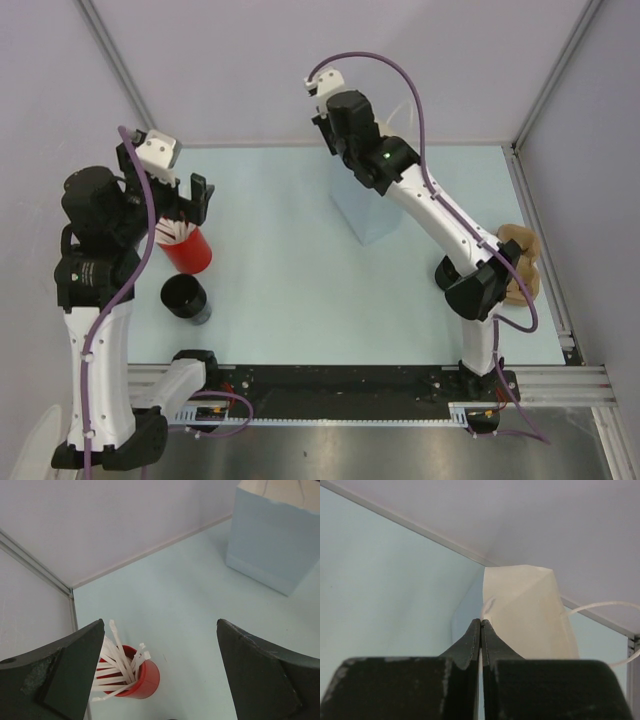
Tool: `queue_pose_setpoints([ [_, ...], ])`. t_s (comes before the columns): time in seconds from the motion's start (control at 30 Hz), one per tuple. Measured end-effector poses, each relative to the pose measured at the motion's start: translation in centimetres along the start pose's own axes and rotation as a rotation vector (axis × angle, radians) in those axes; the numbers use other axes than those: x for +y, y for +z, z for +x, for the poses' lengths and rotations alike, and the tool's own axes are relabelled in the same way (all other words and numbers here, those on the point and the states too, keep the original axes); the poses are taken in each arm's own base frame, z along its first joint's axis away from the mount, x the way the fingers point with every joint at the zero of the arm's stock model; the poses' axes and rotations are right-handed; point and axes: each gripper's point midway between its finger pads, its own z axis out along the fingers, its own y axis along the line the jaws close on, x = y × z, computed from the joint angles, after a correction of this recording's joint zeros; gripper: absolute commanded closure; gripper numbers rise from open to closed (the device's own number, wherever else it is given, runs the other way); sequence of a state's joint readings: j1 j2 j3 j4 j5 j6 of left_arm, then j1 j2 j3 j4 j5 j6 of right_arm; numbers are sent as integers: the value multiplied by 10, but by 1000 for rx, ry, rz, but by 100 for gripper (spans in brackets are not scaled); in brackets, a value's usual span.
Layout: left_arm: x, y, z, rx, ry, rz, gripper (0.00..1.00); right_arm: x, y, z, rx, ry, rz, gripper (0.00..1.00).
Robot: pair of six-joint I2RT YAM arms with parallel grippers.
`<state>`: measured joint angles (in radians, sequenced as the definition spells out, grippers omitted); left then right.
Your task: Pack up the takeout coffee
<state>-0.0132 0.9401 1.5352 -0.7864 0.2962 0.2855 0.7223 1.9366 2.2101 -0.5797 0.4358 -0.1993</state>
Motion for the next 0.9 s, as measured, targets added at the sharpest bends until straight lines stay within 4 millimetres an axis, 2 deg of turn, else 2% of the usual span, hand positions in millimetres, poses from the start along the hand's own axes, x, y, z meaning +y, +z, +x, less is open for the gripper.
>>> queue_pose_setpoints([
  [0.2,-2,0,2,1,-7,4,1,45,-6,-12,-27,-20,-52,100],
  [0.43,1,-1,2,-2,-10,-2,1,80,-13,-18,-47,-35,-106,100],
  [0.53,3,0,4,2,-13,-8,1,92,-17,-25,-65,-35,-124,73],
  [0.57,3,0,4,3,-14,-7,1,95,-19,-26,-69,-40,-129,56],
  [0.67,3,0,4,3,-15,-6,1,101,-24,-30,-80,-49,-139,40],
  [0.73,3,0,4,3,-15,-7,1,104,-27,-32,-88,-55,-146,35],
  [0.9,4,0,5,3,-17,-8,1,94,-28,-37,-97,-64,-134,36],
])
